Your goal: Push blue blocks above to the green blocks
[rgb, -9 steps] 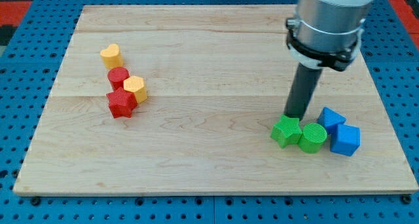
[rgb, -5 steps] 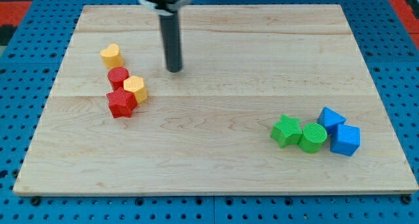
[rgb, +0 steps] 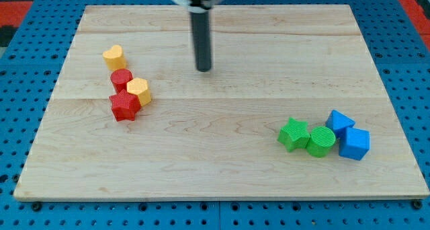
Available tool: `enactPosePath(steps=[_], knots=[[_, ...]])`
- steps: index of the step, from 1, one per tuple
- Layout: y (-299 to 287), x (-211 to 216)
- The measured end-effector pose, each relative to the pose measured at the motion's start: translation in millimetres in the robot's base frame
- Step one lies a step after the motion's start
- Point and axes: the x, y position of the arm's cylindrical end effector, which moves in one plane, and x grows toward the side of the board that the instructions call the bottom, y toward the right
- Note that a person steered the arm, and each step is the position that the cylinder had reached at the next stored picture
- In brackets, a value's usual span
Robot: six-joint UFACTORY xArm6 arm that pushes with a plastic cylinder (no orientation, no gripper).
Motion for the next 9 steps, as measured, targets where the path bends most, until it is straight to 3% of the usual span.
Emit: enactPosePath(steps=[3,4,5,6,8,9], knots=[[90,198],[155,220],[209,209],[210,178],[157,125],[179,156]])
